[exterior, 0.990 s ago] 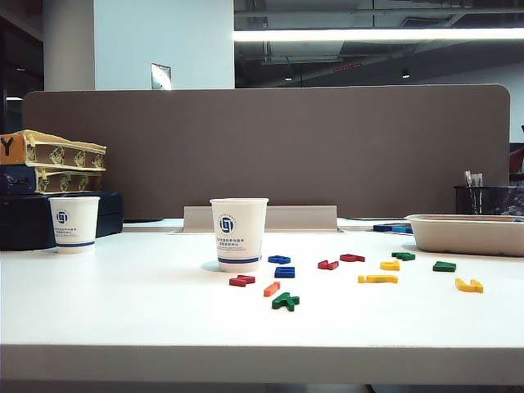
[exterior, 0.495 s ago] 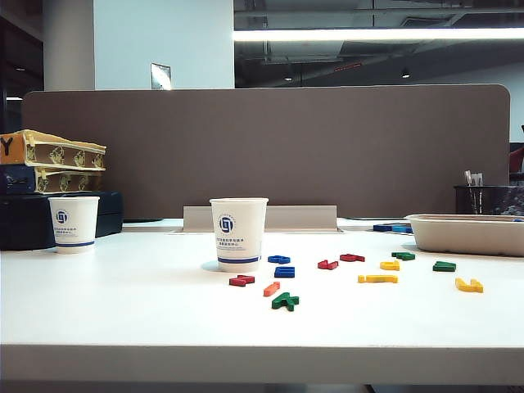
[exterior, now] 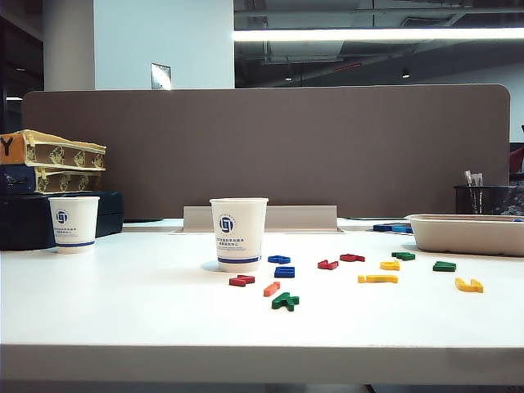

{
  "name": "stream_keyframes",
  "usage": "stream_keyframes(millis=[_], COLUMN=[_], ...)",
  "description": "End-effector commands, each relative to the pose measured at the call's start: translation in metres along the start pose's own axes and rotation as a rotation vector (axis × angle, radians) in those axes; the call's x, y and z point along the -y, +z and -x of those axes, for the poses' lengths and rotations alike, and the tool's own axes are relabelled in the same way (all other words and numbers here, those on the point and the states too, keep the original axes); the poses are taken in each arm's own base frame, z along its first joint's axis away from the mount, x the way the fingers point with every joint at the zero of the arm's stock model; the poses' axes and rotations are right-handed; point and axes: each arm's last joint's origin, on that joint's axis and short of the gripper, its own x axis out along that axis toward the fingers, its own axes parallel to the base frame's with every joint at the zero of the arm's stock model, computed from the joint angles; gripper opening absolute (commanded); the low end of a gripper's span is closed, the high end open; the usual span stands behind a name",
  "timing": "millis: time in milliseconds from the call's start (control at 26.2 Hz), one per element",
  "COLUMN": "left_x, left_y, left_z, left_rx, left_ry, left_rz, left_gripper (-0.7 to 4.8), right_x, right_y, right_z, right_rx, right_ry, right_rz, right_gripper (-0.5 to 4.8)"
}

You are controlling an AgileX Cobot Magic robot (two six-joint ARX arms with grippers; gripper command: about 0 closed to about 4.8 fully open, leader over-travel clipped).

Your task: Pick up the letter "c" and put it in the paper cup.

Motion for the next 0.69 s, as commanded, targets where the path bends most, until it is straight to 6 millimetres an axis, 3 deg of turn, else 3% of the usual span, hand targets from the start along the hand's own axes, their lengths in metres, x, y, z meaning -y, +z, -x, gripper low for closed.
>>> stream_keyframes(millis=[38, 686], left_x=[0.000, 0.002], left_y=[-0.003, -0.018], left_z=[-0.001, -0.004], left_rx=[0.013, 0.053], left_ry=[0.005, 0.022], left_rz=[0.028, 0.080], left_gripper=[-0.06, -0.06], right_x=[-0.001, -0.002], right_y=[0.000, -0.023], right_z=[0.000, -0.004], right_rx=[0.010, -0.019], right_ry=[0.023, 0.021], right_rz=[-0.003, 0.012], right_gripper=[-0.01, -0.01])
